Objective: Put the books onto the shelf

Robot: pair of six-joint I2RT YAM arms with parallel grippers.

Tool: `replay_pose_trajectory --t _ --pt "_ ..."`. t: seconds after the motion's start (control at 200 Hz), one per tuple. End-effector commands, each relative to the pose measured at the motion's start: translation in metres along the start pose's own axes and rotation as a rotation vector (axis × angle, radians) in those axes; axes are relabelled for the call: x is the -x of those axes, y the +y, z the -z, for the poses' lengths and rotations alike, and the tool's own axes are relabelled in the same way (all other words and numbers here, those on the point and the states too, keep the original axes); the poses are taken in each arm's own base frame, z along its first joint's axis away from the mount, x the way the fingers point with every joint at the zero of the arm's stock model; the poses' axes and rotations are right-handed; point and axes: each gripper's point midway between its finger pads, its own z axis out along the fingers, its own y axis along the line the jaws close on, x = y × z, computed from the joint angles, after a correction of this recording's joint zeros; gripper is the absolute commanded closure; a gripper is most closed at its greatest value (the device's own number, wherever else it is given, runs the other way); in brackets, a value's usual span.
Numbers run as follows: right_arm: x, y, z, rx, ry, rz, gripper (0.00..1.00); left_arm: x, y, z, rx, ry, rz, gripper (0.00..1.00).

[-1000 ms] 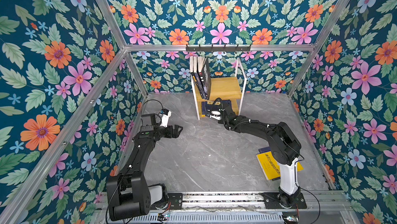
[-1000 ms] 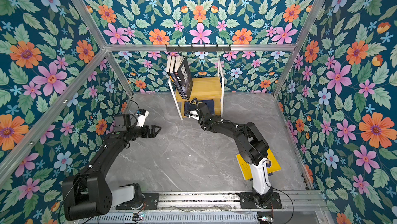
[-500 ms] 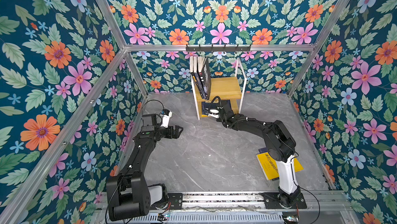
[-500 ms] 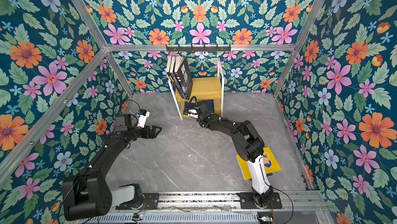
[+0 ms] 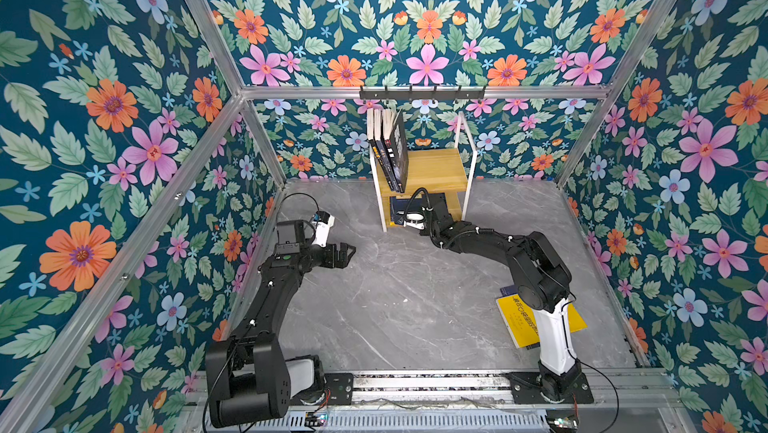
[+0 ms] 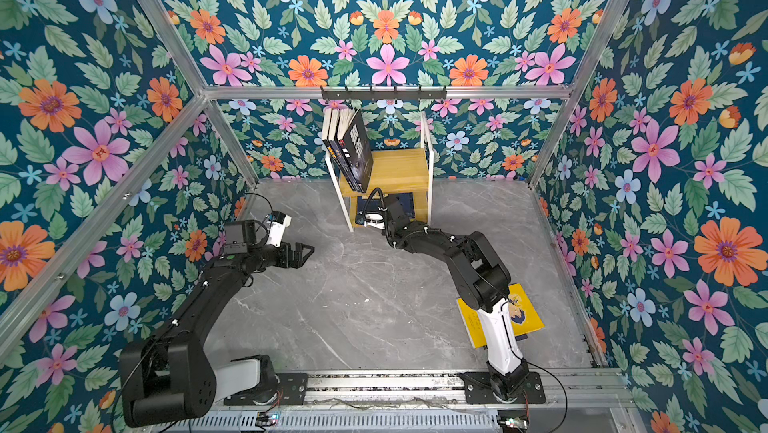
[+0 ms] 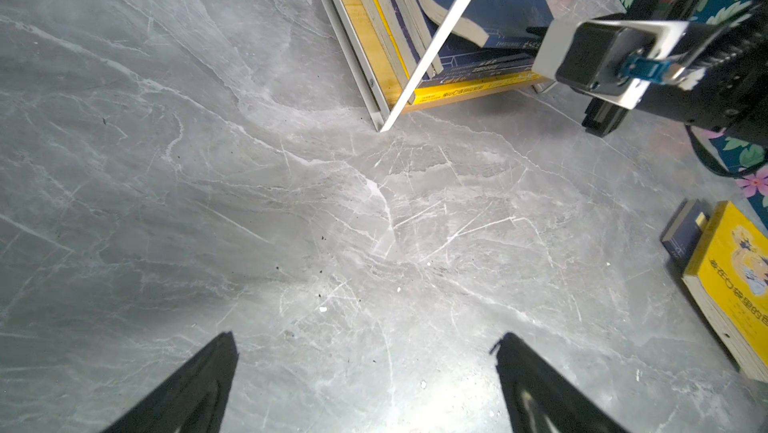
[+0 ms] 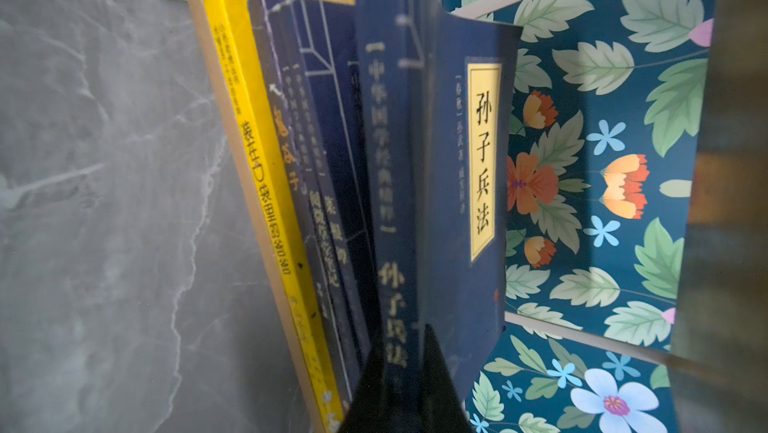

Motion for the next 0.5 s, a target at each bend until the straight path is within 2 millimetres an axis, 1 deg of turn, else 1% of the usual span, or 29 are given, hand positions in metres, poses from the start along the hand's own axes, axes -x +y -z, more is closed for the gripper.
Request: replay_pose_trajectory --t 0.0,0.045,0.06,0.11,0.185,0.24,0.325,0.365,0.43,0.495 --pt "0.009 0.010 0.004 0.061 -0.058 0.007 1.00 0.000 -0.002 0.000 -0.007 -0.008 -0.020 0.00" --pt "0.008 0.011 0.003 0.069 -0.053 0.001 1.00 0.000 -0.002 0.000 -0.003 -0.006 -0.023 0.00" --pt "0.007 0.012 0.003 0.076 -0.048 0.000 0.98 0.000 -0.002 0.001 -0.005 -0.005 -0.021 0.00" --pt "0.006 0.017 0.004 0.105 -0.037 0.000 0.87 0.002 -0.003 0.002 -0.009 -0.007 -0.021 0.00" --pt "0.009 0.023 0.012 0.168 -0.051 -0.017 0.69 0.002 -0.003 0.002 -0.009 -0.003 -0.021 0.00" --pt "0.010 0.026 0.018 0.205 -0.062 -0.029 0.60 0.000 -0.001 0.000 -0.001 -0.005 -0.023 0.00" --pt "0.013 0.023 0.024 0.226 -0.069 -0.070 0.51 0.002 -0.003 0.000 -0.009 -0.006 -0.017 0.00" --pt "0.016 0.027 0.028 0.263 -0.081 -0.092 0.47 0.003 -0.005 0.001 -0.019 -0.007 -0.015 0.00" --pt "0.016 0.032 0.032 0.295 -0.083 -0.095 0.43 0.002 -0.005 0.001 -0.024 -0.001 -0.014 0.00" --pt "0.015 0.030 0.034 0.289 -0.085 -0.100 0.39 0.000 -0.004 0.000 -0.015 0.000 -0.017 0.00"
